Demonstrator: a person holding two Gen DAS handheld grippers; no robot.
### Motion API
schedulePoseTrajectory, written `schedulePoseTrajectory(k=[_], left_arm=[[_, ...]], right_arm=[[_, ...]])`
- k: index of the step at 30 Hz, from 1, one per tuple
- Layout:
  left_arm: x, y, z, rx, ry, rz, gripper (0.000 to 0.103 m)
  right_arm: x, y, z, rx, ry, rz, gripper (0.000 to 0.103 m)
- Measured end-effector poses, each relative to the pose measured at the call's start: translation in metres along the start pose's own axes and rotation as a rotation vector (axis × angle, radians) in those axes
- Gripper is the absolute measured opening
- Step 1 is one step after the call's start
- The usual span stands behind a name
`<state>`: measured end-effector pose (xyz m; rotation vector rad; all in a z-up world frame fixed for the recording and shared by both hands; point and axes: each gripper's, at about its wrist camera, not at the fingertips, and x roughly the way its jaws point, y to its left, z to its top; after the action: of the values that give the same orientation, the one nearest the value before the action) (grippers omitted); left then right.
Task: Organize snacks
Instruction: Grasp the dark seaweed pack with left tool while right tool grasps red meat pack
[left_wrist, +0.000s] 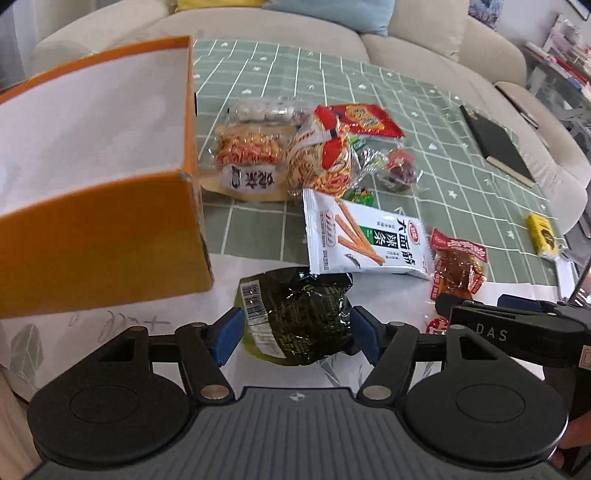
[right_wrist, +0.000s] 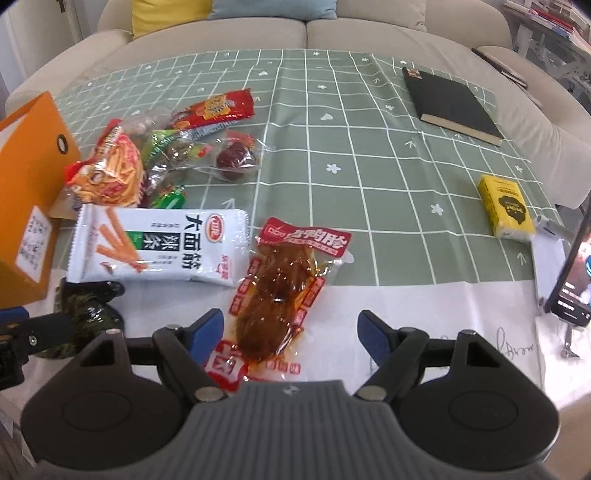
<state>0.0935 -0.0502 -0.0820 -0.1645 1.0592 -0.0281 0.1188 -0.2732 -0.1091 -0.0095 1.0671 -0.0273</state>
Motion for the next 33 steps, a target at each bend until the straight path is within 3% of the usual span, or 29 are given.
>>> schedulePoseTrajectory(k=[8,11,16,19,26,33], left_arm=[[0.015,-0.005,0.0,-0.002,0.013,0.031,0.088],[0.019,-0.009,0.0,0.017,0.017,0.033,0.089],[0.026,-0.009,-0.001,0.049,0.024,0.03,0.092],[0.026,-0.004,0.0,0.055,0.02,0.01,0.091],[0.021,0.008,-0.006,0.067,0.005,0.0,0.091],[0.022,0.013,-0.002,0.009,-0.006,0.003,0.092]], right_arm=[[0.015,0.008,0.0,-0.043,-0.016,0.027,0.078],[0.014,0.015,-0.001,-0.086,-0.04,0.039,0.073],[0.009,0.02,-0.004,-0.11,-0.071,0.07,0.05],[0.008,0.02,-0.005,-0.11,-0.078,0.108,0.046],[0.003,0.023,-0.01,-0.102,-0.069,0.189,0.045],[0.005,0.026,-0.01,-0.091,-0.078,0.211,0.053]])
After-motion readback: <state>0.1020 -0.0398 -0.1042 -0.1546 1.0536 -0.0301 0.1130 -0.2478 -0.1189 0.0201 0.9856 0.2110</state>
